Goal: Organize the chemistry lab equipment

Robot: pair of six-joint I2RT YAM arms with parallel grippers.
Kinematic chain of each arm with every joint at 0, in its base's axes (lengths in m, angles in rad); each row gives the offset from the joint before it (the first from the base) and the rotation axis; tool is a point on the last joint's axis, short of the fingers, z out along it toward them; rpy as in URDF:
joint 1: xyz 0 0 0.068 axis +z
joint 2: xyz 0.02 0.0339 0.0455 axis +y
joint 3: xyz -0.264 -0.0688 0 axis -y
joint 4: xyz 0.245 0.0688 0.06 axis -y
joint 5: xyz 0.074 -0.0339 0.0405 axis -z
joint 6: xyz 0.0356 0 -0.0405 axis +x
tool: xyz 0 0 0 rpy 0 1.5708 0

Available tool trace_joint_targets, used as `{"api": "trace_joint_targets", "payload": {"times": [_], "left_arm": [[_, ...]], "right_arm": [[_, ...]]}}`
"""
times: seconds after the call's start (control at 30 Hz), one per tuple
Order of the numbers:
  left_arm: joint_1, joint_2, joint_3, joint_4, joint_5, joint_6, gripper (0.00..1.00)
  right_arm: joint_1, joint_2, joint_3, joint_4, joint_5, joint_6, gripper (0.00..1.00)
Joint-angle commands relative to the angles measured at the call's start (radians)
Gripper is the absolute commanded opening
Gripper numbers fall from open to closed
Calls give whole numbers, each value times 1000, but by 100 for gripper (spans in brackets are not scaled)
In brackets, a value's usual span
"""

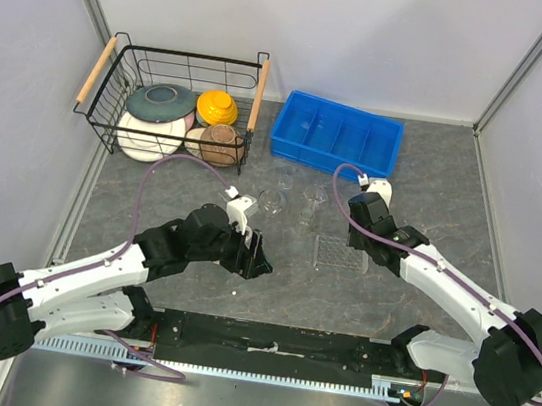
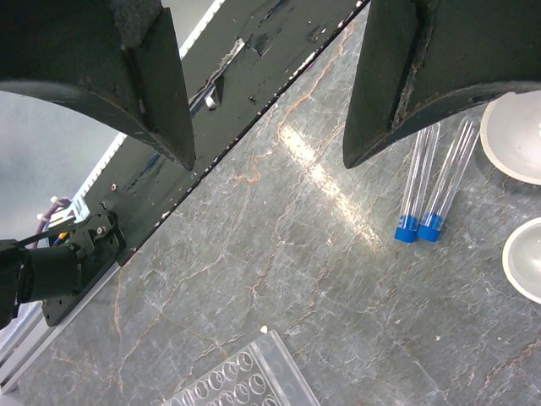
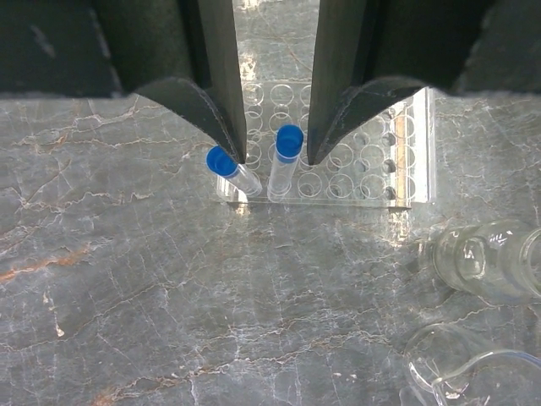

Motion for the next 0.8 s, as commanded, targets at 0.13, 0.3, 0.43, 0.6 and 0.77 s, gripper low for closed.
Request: {"api": "trace_joint_targets", "payload": {"times": [0.13, 0.3, 0.43, 0.6, 0.77], "left_arm": [[1, 42, 14, 0, -22, 1, 77], [1, 92, -5, 0, -60, -10, 74], [1, 130, -14, 3, -103, -16, 70], [1, 195, -25, 33, -132, -20, 62], [1, 227, -37, 58, -146, -34, 56]], "right_arm": [[-4, -79, 100, -50, 10, -14, 42], [2, -133, 130, -75, -33, -25, 42], [19, -153, 156, -96, -59, -31, 42], [57, -176, 165, -105, -58, -34, 42], [82, -194, 163, -115, -53, -34, 42]]}}
